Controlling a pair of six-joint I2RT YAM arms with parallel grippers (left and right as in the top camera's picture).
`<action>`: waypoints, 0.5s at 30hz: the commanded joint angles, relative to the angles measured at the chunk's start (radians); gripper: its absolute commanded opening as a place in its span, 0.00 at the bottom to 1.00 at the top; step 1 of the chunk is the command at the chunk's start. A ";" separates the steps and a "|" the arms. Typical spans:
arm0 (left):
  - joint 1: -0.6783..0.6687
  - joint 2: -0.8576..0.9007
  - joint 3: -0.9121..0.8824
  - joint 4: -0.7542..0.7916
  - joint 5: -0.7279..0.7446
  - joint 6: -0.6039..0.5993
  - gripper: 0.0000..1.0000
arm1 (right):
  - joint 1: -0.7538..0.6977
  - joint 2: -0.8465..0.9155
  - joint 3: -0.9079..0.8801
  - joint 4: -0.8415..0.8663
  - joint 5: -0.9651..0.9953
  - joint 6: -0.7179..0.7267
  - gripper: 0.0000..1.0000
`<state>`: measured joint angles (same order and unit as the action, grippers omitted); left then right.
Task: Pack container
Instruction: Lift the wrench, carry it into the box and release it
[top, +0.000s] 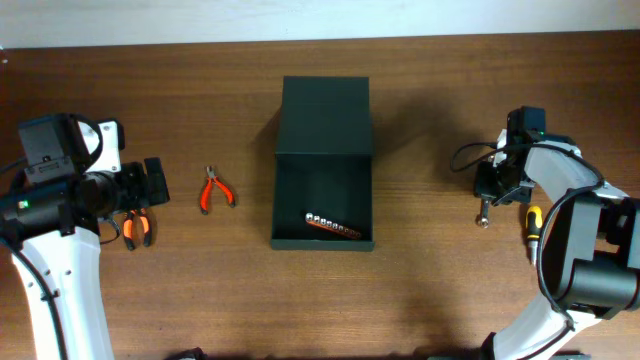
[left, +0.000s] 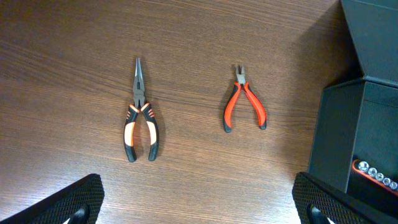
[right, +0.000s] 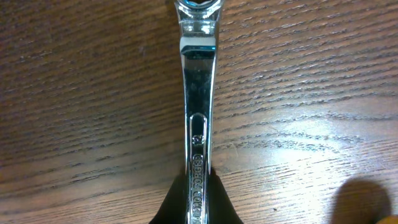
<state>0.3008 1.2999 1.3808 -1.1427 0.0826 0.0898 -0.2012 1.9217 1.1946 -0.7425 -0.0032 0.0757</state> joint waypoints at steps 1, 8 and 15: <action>0.005 -0.010 0.017 -0.003 0.015 0.017 0.99 | 0.004 0.000 -0.018 0.003 0.012 0.003 0.04; 0.005 -0.010 0.017 -0.003 0.015 0.017 0.99 | 0.016 -0.007 0.024 -0.012 0.007 -0.021 0.04; 0.005 -0.010 0.017 -0.003 0.015 0.018 0.99 | 0.067 -0.024 0.128 -0.098 -0.011 -0.073 0.04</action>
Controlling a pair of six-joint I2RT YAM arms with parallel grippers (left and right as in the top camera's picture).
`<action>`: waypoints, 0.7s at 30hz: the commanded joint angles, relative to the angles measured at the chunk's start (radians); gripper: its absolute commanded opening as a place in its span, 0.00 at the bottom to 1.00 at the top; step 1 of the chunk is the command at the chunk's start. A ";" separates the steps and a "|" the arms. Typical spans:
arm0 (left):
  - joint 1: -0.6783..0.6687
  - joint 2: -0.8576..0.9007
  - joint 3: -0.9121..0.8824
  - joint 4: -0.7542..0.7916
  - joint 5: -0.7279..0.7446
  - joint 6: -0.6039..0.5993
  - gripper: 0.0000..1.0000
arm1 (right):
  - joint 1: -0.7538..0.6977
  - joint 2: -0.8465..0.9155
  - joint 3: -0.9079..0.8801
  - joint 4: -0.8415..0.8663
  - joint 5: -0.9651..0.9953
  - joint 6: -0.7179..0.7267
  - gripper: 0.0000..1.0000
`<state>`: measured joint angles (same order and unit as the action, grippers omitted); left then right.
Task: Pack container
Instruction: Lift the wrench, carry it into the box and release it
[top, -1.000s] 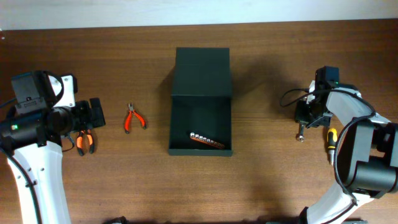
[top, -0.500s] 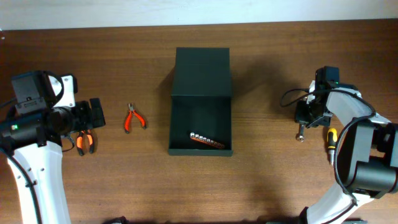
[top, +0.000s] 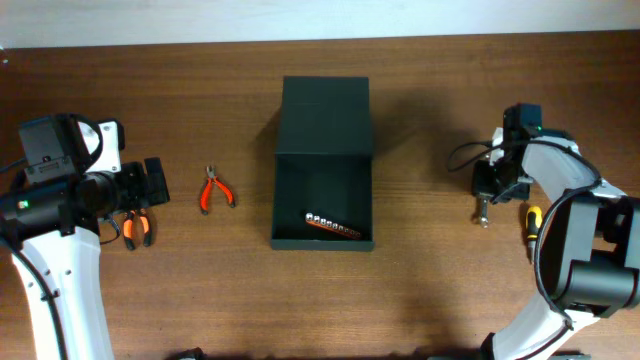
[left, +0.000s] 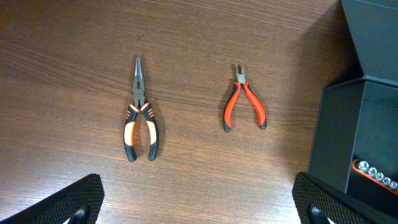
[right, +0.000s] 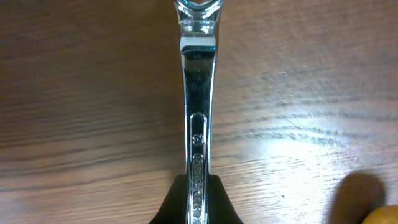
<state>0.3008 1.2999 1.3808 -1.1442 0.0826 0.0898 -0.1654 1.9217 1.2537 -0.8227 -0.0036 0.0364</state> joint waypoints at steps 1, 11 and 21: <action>0.005 -0.010 0.017 -0.001 0.015 0.018 0.99 | 0.040 -0.026 0.084 -0.028 -0.011 -0.034 0.04; 0.005 -0.010 0.017 -0.001 0.015 0.034 0.99 | 0.148 -0.080 0.290 -0.214 -0.165 -0.200 0.04; 0.005 -0.010 0.017 0.001 0.014 0.085 0.99 | 0.465 -0.122 0.639 -0.590 -0.232 -0.599 0.04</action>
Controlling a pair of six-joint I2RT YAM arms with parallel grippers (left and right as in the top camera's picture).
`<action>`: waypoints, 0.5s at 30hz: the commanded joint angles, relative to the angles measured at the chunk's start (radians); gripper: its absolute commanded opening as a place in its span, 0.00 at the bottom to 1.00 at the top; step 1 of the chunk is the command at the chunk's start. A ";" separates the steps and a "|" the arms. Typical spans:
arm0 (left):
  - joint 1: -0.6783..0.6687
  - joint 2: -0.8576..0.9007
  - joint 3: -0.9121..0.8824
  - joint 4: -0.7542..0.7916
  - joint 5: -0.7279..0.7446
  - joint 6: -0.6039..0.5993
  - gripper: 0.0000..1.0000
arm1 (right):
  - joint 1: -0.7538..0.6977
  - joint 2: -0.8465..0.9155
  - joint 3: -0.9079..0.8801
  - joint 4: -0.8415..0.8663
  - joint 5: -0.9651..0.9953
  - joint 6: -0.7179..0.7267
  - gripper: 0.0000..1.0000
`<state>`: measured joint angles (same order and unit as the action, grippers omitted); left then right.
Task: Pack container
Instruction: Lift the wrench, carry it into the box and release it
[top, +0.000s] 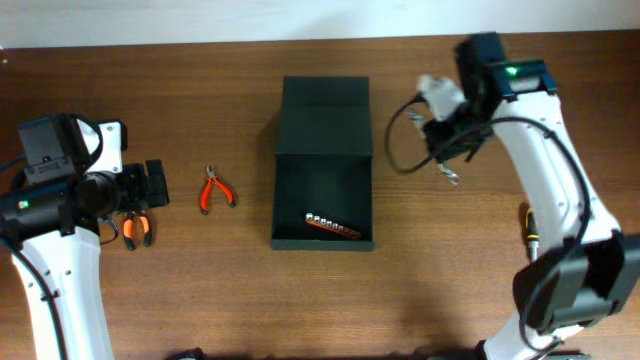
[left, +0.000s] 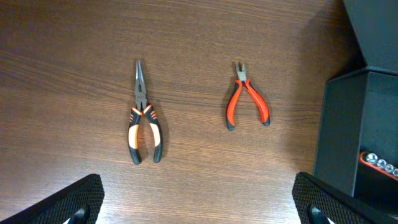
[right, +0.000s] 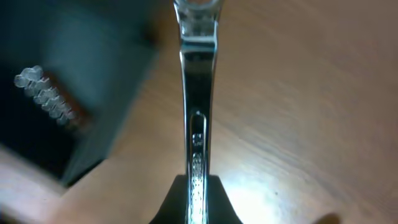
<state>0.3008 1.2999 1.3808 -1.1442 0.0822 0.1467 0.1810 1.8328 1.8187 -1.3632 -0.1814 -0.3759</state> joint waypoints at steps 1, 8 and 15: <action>0.005 -0.010 0.017 0.002 0.015 0.028 0.99 | 0.155 -0.033 0.081 -0.060 -0.054 -0.206 0.04; 0.005 -0.010 0.017 0.002 0.015 0.028 0.99 | 0.408 -0.006 0.081 -0.045 -0.050 -0.369 0.04; 0.005 -0.010 0.017 -0.011 0.018 0.028 0.99 | 0.481 0.080 0.077 -0.006 -0.040 -0.380 0.04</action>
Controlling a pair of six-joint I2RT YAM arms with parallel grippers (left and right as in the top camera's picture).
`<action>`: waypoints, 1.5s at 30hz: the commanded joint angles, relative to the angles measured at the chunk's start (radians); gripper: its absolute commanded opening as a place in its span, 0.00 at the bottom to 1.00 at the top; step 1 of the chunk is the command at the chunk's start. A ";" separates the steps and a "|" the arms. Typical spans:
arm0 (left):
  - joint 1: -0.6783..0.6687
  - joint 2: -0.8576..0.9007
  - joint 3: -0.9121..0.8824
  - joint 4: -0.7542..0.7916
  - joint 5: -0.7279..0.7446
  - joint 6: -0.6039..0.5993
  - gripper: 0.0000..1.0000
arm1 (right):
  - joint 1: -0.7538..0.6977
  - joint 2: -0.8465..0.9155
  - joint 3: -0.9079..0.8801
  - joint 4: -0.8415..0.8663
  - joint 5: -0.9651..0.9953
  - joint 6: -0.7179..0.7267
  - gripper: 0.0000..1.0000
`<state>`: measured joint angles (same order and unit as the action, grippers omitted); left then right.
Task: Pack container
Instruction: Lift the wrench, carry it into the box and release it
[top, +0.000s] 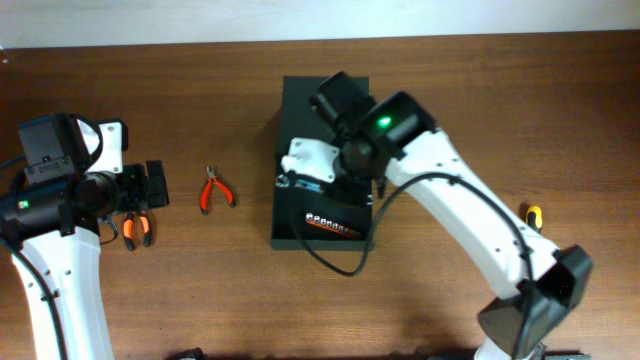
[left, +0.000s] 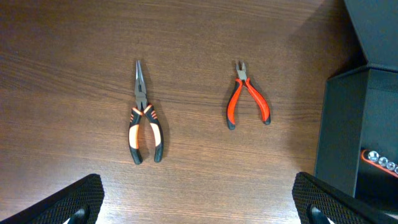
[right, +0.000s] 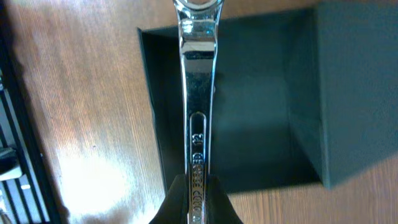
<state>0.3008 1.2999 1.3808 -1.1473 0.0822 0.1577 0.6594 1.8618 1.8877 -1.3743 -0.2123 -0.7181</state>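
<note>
A dark open box (top: 275, 205) stands mid-table with its lid (top: 325, 100) folded back. A socket rail (top: 332, 223) lies at its near end. My right gripper (top: 335, 165) hangs over the box's open part. In the right wrist view it (right: 198, 186) is shut on a chrome wrench (right: 198, 93), which points out over the box's inside (right: 261, 112). My left gripper (left: 199, 202) stands open over bare wood at the far left, short of the small red cutters (left: 247, 102) and the orange-black long-nose pliers (left: 144, 121).
The red cutters (top: 215, 188) and the long-nose pliers (top: 136, 228) lie left of the box. A yellow-handled screwdriver (top: 533, 214) lies at the right. The right arm reaches across the table's right half. The box's wall (left: 357, 124) shows at the right of the left wrist view.
My right gripper, still shut on the wrench, has gone from right of the box's lid to over the open box. The left arm has not moved.
My right gripper was shut on the wrench low over the table at the far right, beside the screwdriver, and stood the same half a second later. Then it held the wrench in the air right of the lid, and now over the open box.
</note>
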 joint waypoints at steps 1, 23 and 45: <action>0.005 -0.010 0.017 -0.009 0.019 0.017 0.99 | 0.001 0.065 0.007 0.005 -0.009 -0.038 0.04; 0.005 -0.010 0.017 -0.009 0.019 0.017 0.99 | -0.071 0.329 0.006 0.047 -0.025 -0.037 0.04; 0.005 -0.010 0.017 -0.009 0.019 0.017 0.99 | -0.077 0.344 0.115 -0.009 -0.013 0.046 0.64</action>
<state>0.3008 1.2999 1.3808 -1.1564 0.0826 0.1577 0.5941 2.2505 1.9064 -1.3510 -0.2192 -0.7181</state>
